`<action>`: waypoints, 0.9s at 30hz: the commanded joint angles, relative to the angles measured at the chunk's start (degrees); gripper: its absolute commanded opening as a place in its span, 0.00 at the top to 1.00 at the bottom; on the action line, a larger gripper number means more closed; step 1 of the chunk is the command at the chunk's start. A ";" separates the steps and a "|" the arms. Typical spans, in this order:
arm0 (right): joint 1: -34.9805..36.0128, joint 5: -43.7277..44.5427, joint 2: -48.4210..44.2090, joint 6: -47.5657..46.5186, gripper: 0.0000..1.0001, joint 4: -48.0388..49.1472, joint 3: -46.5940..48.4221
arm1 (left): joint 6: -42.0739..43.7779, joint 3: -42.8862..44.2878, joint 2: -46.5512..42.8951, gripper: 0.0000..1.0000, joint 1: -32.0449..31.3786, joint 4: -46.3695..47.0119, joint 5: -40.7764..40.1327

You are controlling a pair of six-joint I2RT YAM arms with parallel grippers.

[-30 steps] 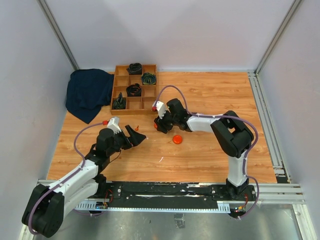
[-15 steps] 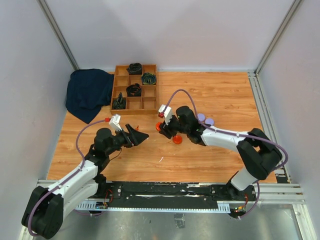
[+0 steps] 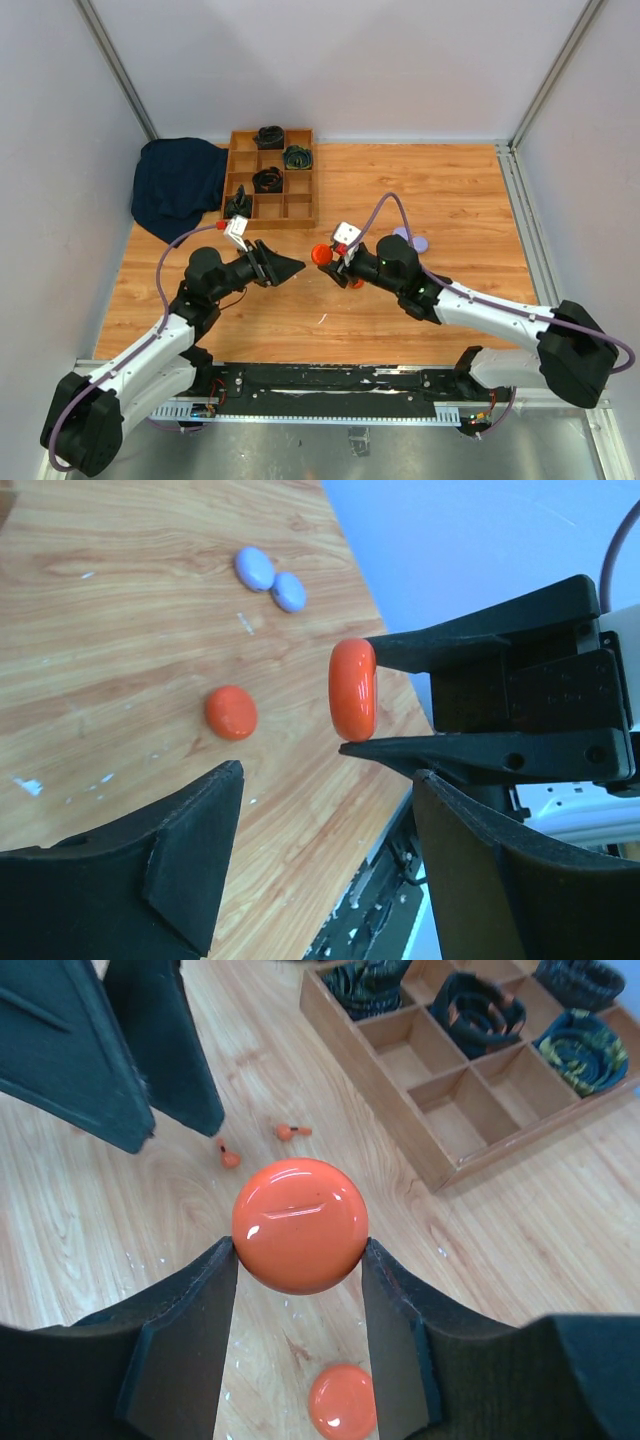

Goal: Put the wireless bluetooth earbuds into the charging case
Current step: Pick up the charging case at the center of the board.

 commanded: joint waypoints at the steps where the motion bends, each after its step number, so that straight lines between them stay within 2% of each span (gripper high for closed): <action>1: 2.04 1.67 -3.71 -0.23 0.57 5.18 -2.33 | -0.39 2.78 0.62 0.28 -2.17 4.48 0.53; 11: 4.22 1.83 -6.53 -1.03 0.56 7.46 -4.23 | -0.12 6.75 4.65 0.34 -6.66 6.15 -1.44; 23: 4.79 1.79 -7.15 -1.11 0.57 8.68 -5.04 | -0.22 7.41 7.69 0.49 -7.83 7.51 -1.89; 27: 4.72 1.74 -6.89 -1.44 0.56 8.82 -5.11 | 0.02 7.77 8.61 0.58 -7.91 8.05 -1.53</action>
